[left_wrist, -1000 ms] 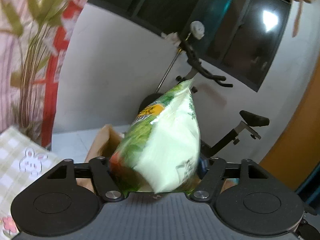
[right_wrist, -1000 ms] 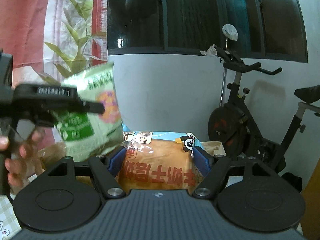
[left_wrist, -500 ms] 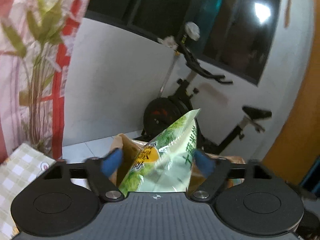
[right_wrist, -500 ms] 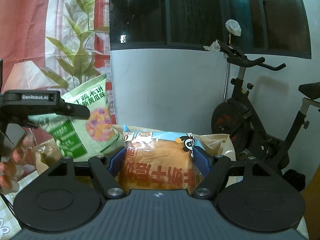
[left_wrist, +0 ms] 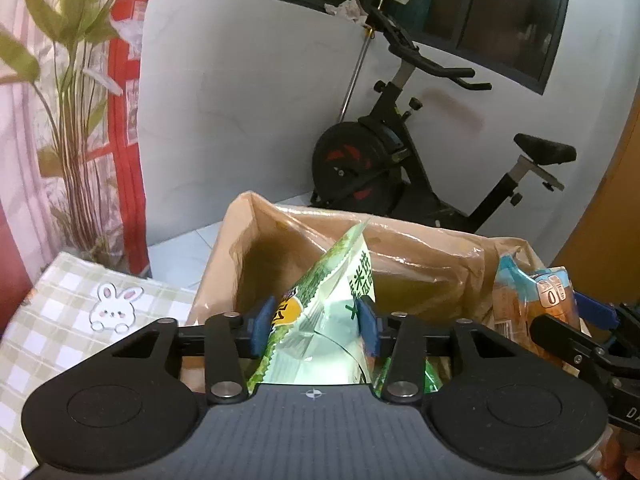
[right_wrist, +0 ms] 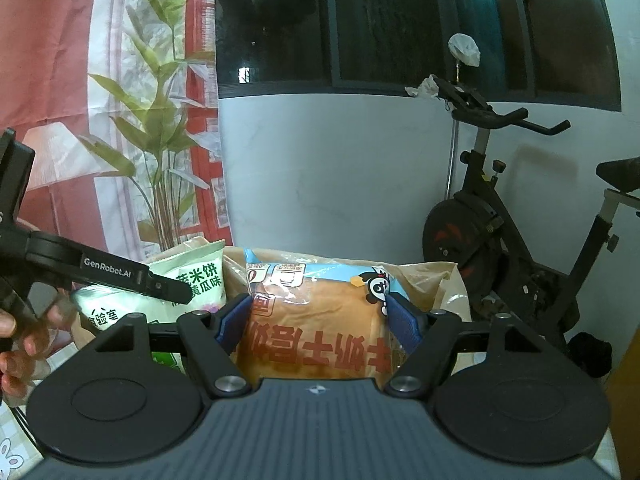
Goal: Organize snacks
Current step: 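Carry both packets over the box and release them inside, then move both tools back toward the remaining snacks beside the box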
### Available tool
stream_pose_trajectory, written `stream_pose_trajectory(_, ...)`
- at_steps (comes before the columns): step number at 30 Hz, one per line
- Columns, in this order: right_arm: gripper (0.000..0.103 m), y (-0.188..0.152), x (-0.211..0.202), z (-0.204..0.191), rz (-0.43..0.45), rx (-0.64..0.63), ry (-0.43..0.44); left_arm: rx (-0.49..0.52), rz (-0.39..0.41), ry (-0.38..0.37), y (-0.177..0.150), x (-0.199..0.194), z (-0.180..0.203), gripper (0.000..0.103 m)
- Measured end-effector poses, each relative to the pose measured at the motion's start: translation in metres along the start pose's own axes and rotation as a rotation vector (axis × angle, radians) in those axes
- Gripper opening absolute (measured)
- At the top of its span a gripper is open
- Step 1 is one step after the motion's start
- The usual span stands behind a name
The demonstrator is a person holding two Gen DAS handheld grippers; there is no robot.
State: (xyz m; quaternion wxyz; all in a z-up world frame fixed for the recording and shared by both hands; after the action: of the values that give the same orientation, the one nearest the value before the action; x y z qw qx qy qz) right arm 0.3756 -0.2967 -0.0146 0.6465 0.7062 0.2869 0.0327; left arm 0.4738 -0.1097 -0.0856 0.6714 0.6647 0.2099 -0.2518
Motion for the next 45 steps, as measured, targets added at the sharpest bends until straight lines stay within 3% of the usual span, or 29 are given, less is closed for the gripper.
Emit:
stream_pose_trajectory(2, 0.074, 0.001, 0.002, 0.001, -0.001, 0.012, 0.002, 0.006, 0.032, 0.004, 0.004, -0.009, 0.001, 0.074)
stream_pose_trajectory(3, 0.074, 0.001, 0.003, 0.002, -0.006, 0.015, 0.001, 0.005, 0.051, 0.005, 0.007, -0.013, 0.000, 0.077)
stream_pose_trajectory(8, 0.076, -0.001, 0.016, 0.005, -0.051, 0.038, -0.011, 0.007, 0.091, 0.007, 0.017, -0.030, 0.001, 0.077)
stream_pose_trajectory(11, 0.087, 0.001, 0.018, 0.009, -0.052, 0.077, -0.018, 0.003, 0.107, 0.009, 0.019, -0.037, -0.003, 0.077)
stream_pose_trajectory(22, 0.087, 0.013, -0.019, 0.000, -0.006, 0.068, -0.030, 0.065, 0.173, -0.007, 0.006, -0.086, -0.021, 0.075)
stream_pose_trajectory(30, 0.087, -0.009, -0.056, -0.016, 0.012, 0.125, -0.046, 0.034, 0.151, -0.021, -0.038, -0.114, -0.046, 0.075)
stream_pose_trajectory(34, 0.098, -0.026, -0.075, -0.033, 0.028, 0.114, -0.050, 0.036, 0.126, -0.025, -0.067, -0.119, -0.052, 0.075)
stream_pose_trajectory(45, 0.103, -0.080, -0.095, -0.058, 0.012, 0.138, -0.047, 0.015, -0.002, -0.041, -0.139, -0.104, -0.055, 0.071)
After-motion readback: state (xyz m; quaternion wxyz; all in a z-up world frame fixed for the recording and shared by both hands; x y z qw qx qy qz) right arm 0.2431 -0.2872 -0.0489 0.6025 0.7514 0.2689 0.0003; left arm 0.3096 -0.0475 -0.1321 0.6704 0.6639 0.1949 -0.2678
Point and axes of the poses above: each gripper's, at about its wrist camera, not at the fingertips, and x roughly the way its jaws point, z to its right, y to its top, the point moved 9 cm from there along x, roughly the way its jaws point, and after that the axes turned 15 degrees about y, right-handed, at the moved point
